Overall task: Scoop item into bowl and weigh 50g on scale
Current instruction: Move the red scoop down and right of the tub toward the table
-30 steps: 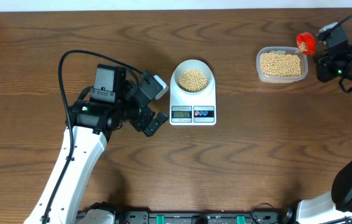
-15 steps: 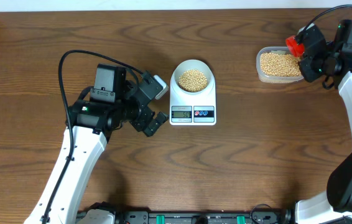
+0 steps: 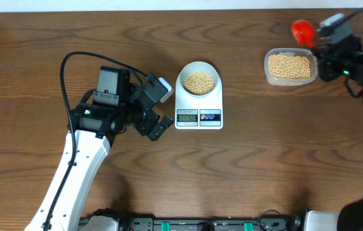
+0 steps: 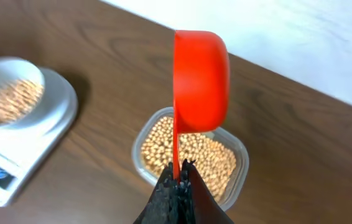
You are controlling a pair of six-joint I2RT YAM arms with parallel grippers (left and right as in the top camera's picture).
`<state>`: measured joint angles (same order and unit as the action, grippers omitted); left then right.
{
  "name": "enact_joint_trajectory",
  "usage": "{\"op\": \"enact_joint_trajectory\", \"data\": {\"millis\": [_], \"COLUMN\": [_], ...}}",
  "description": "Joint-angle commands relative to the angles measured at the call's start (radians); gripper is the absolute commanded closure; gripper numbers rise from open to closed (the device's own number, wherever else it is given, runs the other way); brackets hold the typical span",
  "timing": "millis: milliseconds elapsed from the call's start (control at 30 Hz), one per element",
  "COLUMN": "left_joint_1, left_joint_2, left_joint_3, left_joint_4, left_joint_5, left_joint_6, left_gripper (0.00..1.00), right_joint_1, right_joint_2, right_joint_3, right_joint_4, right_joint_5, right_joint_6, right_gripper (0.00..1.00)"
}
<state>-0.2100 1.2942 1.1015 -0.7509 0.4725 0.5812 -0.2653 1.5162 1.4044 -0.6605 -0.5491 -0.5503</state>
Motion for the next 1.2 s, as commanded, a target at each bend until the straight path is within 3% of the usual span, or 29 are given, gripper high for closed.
{"op": "enact_joint_trajectory", "data": {"millis": [0,167,400,600,800,1167], "left_joint_1": [0.004,0.004,0.004,0.004,0.004,0.004], "left_joint_2": [0.006,0.006,0.006,0.006,0.006,0.006], "left_joint_3": [0.022,0.022,0.022,0.022,0.022,0.022], "left_joint_4": [0.000,0.000,0.000,0.000,0.000,0.000], "left_joint_5": [0.010,0.010,0.010,0.010,0.010,0.010], "left_joint_6": [0.017,0.017,0.017,0.017,0.017,0.017], "left_gripper": [0.00,0.00,0.00,0.00,0.00,0.00], "right_joint_1": [-0.084,-0.188,-0.243,-0.254,-0.254,-0.258], "right_joint_2": [-0.025,-0.013,0.024,0.024,0.025,0.025], "right_joint_3": [-0.001,-0.001,-0.002,-0.018,-0.137,-0.386], "right_joint_4": [-0.043,-0.201,-0.459,-0.528,-0.489,-0.216], "right_joint_5": [-0.196,-0.386,-0.385,-0.309,-0.310,-0.310], "right_joint_6": [0.132,0.146,0.060,0.014,0.019,0.308], "right_gripper": [0.99,0.99,0.99,0.99,0.99,0.99]}}
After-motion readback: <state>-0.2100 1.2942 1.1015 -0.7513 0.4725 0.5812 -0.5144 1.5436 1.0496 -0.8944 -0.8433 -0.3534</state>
